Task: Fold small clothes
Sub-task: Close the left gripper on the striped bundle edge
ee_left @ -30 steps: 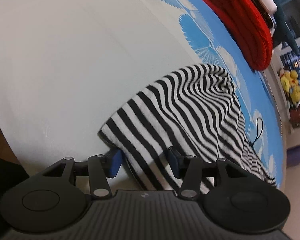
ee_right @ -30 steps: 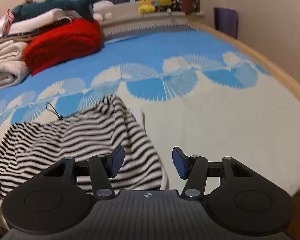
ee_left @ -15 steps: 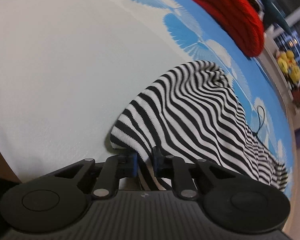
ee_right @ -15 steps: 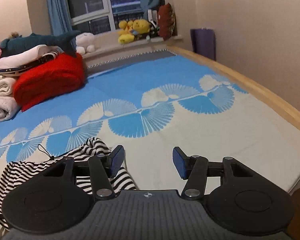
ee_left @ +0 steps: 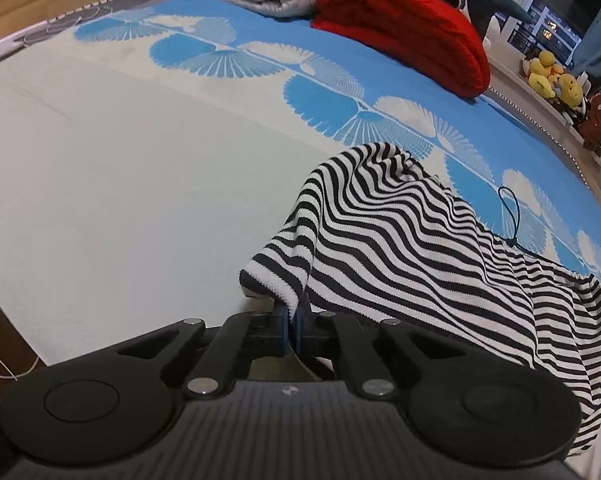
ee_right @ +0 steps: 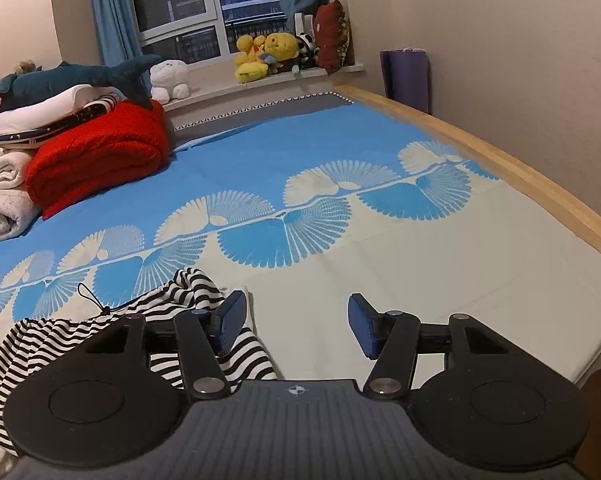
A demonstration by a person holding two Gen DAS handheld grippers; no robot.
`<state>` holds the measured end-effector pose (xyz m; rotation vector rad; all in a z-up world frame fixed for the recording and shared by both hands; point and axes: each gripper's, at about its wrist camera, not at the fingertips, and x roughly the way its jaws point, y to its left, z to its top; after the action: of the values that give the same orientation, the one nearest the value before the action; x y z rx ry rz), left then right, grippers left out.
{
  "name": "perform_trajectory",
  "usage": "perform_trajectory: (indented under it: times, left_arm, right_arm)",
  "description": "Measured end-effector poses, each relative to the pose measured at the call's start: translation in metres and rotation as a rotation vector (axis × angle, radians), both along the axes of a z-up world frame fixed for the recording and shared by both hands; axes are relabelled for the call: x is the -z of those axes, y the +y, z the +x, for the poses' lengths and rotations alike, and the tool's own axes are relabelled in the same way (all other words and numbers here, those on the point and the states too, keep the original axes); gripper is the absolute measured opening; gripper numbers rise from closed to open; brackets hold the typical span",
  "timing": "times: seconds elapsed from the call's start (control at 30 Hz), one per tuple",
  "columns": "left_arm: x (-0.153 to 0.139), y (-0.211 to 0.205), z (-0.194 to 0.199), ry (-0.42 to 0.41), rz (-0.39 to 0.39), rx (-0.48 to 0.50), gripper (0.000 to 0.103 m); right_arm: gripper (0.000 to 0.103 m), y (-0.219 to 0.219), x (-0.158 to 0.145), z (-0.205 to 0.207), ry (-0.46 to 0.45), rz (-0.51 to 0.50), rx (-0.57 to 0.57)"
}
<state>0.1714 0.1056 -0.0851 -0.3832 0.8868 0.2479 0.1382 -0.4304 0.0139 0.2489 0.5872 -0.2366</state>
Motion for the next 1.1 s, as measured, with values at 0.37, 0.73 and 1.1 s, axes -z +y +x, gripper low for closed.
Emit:
perform_trajectory:
  times: [0.37, 0.73, 1.1]
  left_arm:
    - [0.018, 0.026, 0.005, 0.087, -0.139, -0.111, 0.031]
    - [0.04, 0.041, 0.013, 0.131, -0.256, -0.175, 0.034]
    - [0.014, 0.025, 0.005, 0.029, -0.102, -0.105, 0.002]
  right_arm:
    - [0.059, -0.007, 0.001, -0.006, 0.003, -0.016, 0.006]
    - [0.06, -0.009, 0.0, -0.01, -0.003, -0.011, 0.006]
    - [0.06, -0.006, 0.0, -0.01, -0.001, -0.021, -0.002]
